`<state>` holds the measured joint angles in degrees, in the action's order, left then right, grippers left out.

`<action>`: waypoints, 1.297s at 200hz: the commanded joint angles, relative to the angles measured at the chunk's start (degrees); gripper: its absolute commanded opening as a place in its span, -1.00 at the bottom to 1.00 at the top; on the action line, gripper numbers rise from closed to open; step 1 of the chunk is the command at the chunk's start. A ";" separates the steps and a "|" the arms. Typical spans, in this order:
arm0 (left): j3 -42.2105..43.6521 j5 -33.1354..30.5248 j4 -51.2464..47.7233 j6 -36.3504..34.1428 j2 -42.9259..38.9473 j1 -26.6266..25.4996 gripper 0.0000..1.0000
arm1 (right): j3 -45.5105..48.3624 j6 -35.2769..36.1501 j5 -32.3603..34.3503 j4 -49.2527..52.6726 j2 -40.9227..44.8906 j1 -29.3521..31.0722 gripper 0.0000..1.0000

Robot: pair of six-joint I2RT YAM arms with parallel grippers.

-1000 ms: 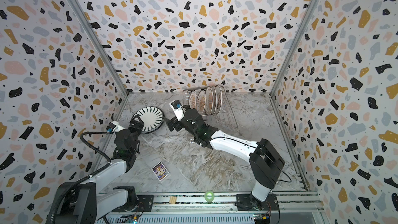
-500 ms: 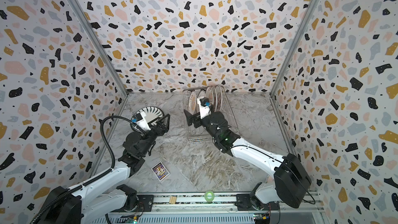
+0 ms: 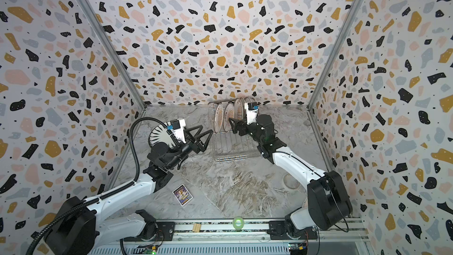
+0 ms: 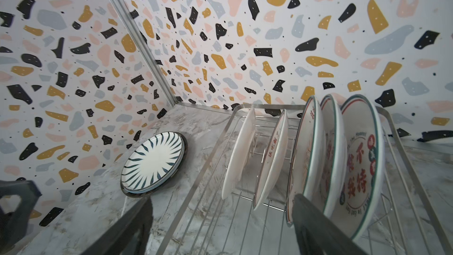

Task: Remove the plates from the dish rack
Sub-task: 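Swing the left gripper back toward the rack while the right gripper moves to the rack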

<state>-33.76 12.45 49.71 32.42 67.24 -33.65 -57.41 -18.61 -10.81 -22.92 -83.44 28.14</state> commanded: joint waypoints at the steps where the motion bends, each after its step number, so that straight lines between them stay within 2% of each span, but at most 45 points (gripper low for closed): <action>1: -2.98 -2.83 -1.60 -4.07 0.79 -1.71 1.00 | -5.05 0.13 2.99 4.07 -1.88 0.09 0.72; 22: -3.66 -3.31 0.09 -3.16 3.00 -2.23 1.00 | -8.86 0.28 4.04 6.40 -5.60 -0.37 0.51; 41: -5.21 -3.17 -0.04 -2.15 5.68 -2.21 0.98 | -11.92 0.57 4.45 7.81 -8.36 -0.72 0.40; 64: -5.68 -3.61 0.39 -1.61 7.49 -2.35 0.97 | -16.52 1.73 6.56 11.39 -11.54 -0.82 0.12; 129: -4.74 -3.90 3.84 0.33 9.14 -2.39 0.97 | -23.30 2.53 14.92 17.60 -17.65 -0.40 -0.07; 192: -5.41 -3.73 4.60 0.96 11.47 -2.39 0.97 | -27.73 3.07 16.52 21.83 -21.68 -0.44 -0.26; 240: -5.02 -4.11 4.25 0.30 11.52 -2.41 0.97 | -28.51 2.53 21.66 22.75 -22.45 0.58 -0.29; 259: -5.00 -4.17 4.25 0.27 11.76 -2.41 0.97 | -27.25 2.08 23.95 22.12 -21.08 0.97 -0.36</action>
<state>-37.58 8.56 50.74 33.23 79.11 -35.77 -83.88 -16.05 8.91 -2.17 -105.84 28.36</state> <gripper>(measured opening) 0.985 0.337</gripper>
